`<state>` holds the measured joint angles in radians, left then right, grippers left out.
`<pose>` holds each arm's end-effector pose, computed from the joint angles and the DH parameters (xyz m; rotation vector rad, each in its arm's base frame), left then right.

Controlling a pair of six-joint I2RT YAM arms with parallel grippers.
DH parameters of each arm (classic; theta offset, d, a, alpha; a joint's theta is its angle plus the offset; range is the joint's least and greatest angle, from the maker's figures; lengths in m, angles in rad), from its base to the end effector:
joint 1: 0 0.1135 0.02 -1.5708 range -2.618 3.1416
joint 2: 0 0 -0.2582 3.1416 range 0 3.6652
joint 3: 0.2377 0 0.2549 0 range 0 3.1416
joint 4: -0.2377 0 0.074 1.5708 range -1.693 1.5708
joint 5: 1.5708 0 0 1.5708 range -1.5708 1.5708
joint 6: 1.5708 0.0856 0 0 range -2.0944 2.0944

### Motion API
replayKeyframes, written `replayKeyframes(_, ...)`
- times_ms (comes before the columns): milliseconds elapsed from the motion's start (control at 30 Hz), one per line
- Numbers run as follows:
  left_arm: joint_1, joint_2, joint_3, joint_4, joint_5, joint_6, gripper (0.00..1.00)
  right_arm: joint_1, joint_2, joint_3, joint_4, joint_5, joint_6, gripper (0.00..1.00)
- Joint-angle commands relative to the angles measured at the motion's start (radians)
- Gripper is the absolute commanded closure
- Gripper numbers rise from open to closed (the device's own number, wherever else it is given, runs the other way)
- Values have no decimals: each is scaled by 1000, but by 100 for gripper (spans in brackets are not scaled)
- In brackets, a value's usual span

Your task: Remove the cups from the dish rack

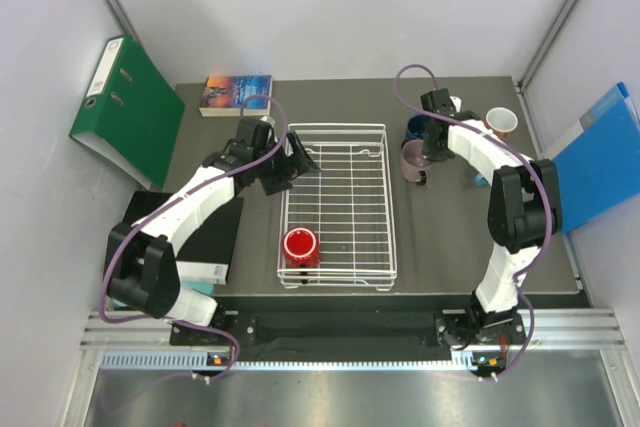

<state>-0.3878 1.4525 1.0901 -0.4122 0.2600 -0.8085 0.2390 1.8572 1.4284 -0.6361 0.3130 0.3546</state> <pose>0.3198 -0.1544 0.2286 -0.3857 2.4618 -0.8581 0.4129 0.0735 0.1768 0.2525 2.5532 -0.1930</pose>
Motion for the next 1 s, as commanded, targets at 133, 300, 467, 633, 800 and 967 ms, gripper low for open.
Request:
replayKeyframes(133, -3, -12, 19, 16, 2, -12, 2, -3, -96, -106, 3, -64, 147, 100)
replayKeyframes(300, -5, -29, -9, 21, -33, -34, 4, 11, -171, -232, 9, -109, 266, 100)
replayKeyframes(467, -5, -43, -32, 29, -59, -57, 5, 34, -243, -310, 13, -126, 421, 100)
replayKeyframes(633, -5, -66, -61, 38, -103, -92, 5, 46, -296, -382, 79, -170, 596, 100)
replayKeyframes(800, -5, -106, -84, 46, -156, -124, 5, 60, -274, -353, 82, -143, 762, 100)
replayKeyframes(967, -6, -135, -76, 13, -209, -113, 5, 65, -207, -203, -67, -13, 787, 100)
